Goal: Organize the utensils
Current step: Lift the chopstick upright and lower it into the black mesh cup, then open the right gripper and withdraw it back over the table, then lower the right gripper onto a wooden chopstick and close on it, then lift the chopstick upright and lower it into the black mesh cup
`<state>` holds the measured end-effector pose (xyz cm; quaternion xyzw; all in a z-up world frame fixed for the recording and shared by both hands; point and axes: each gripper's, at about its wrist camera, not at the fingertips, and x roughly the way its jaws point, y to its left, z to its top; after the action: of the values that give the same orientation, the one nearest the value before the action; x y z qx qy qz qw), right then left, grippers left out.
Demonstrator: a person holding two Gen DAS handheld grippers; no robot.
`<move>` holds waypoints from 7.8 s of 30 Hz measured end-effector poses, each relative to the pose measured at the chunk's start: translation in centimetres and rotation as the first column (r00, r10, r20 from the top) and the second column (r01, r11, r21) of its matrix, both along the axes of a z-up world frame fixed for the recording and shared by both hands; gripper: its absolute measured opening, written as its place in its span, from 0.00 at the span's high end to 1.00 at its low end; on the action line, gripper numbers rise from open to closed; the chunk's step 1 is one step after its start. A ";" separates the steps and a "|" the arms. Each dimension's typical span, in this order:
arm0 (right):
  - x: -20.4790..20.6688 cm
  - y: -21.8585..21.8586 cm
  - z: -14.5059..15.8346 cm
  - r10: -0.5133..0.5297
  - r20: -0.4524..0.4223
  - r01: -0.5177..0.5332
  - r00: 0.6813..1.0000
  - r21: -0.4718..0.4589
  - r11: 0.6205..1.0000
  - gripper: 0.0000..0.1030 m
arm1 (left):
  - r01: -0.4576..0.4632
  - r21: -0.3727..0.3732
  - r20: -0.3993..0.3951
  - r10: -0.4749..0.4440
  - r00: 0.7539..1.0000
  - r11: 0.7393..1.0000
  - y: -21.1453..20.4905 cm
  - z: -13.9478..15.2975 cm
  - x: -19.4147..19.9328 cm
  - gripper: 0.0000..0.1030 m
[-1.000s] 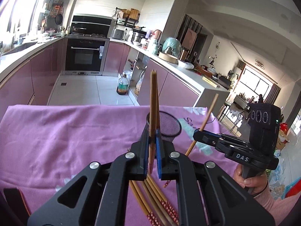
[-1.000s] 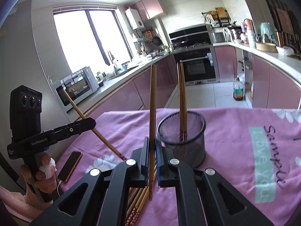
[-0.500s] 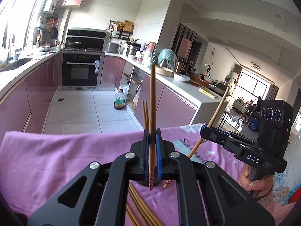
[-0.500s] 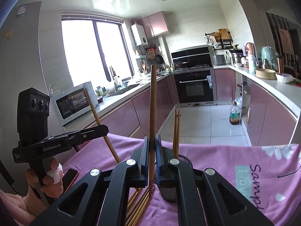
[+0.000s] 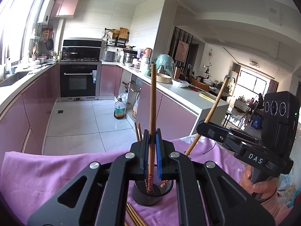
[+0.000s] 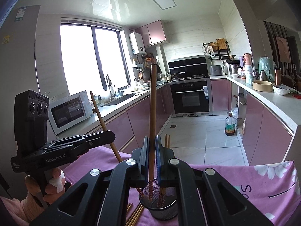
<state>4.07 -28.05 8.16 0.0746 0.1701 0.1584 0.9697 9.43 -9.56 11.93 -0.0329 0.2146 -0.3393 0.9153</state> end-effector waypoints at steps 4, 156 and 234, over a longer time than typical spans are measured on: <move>0.8 0.2 -0.2 -0.010 -0.015 0.010 1.000 -0.019 1.000 0.95 | -0.006 0.022 -0.012 0.006 1.000 1.000 -0.8 -0.6 0.4 0.93; 0.1 9.3 -17.7 0.006 -0.496 -0.130 0.868 -0.217 0.968 0.92 | -0.064 0.372 -0.314 0.190 0.930 0.926 5.5 -22.4 -2.3 0.86; -2.3 1.1 -2.2 0.030 -0.063 -0.031 0.998 -0.017 0.999 0.95 | 0.029 -0.043 -0.029 -0.030 0.999 0.999 6.0 -2.2 -3.6 0.93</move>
<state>1.79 -26.92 5.92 0.0684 0.2028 0.1693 0.9621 5.78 -3.51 9.75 -0.0543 0.2216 -0.3568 0.9059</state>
